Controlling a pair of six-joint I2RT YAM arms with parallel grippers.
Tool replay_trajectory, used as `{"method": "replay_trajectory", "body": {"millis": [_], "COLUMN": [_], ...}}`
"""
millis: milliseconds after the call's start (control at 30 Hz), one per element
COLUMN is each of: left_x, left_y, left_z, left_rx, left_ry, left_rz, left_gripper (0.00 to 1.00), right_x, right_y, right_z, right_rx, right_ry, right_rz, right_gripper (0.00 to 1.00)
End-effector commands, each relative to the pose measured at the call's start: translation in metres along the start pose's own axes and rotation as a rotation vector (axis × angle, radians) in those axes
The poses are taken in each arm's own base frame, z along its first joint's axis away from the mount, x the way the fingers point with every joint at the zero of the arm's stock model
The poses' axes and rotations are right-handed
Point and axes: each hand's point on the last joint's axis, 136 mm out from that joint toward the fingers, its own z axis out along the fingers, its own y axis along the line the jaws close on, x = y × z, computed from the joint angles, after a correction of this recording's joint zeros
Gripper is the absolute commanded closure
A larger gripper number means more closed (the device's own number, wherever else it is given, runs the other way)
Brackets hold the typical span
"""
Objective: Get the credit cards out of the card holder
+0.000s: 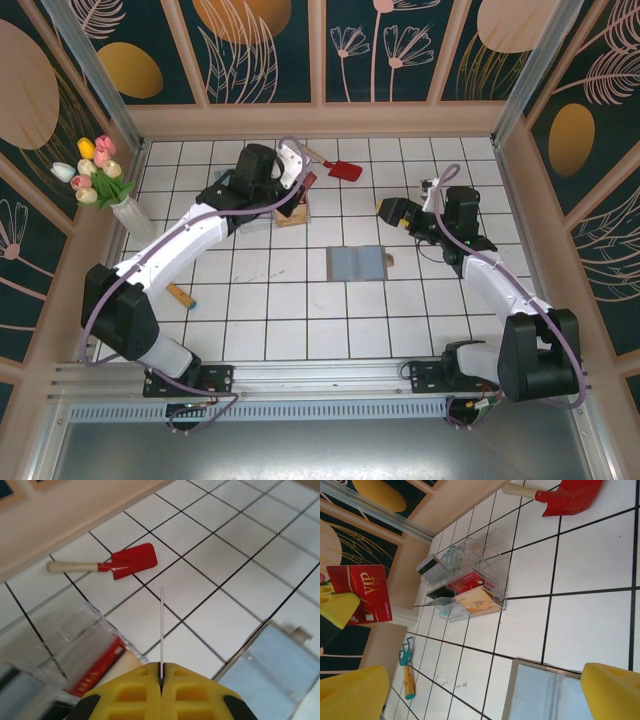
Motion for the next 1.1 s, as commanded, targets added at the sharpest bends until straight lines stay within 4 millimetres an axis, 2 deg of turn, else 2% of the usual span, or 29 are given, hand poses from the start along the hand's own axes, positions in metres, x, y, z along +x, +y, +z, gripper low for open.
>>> {"method": "replay_trajectory", "body": {"millis": [0, 167, 267, 367, 600, 900, 1067], "left_x": [0.008, 0.023, 0.026, 0.045, 0.079, 0.077, 0.073], "left_y": [-0.017, -0.013, -0.004, 0.010, 0.039, 0.050, 0.058], "left_z": [0.000, 0.012, 0.019, 0.035, 0.051, 0.075, 0.083], "left_rx": [0.138, 0.165, 0.131, 0.104, 0.088, 0.090, 0.071], "left_ry": [0.092, 0.164, 0.190, 0.269, 0.392, 0.370, 0.366], "left_rz": [0.294, 0.519, 0.611, 0.680, 0.741, 0.770, 0.773], "left_gripper": [0.98, 0.95, 0.97, 0.99, 1.00, 1.00, 1.00], "right_x": [0.003, 0.005, 0.005, 0.005, 0.006, 0.005, 0.001], "right_y": [-0.006, -0.004, -0.004, -0.004, -0.001, -0.007, 0.005], "right_z": [0.000, 0.000, -0.001, -0.002, -0.002, 0.002, -0.003], "right_rx": [-0.004, -0.017, -0.010, -0.006, -0.021, 0.008, -0.022], "right_ry": [0.017, 0.024, 0.021, 0.021, 0.031, 0.046, 0.026], "right_rz": [-0.001, -0.004, -0.004, -0.003, -0.006, 0.026, -0.001], "right_gripper": [0.01, 0.01, 0.01, 0.01, 0.01, 0.01, 0.01]}}
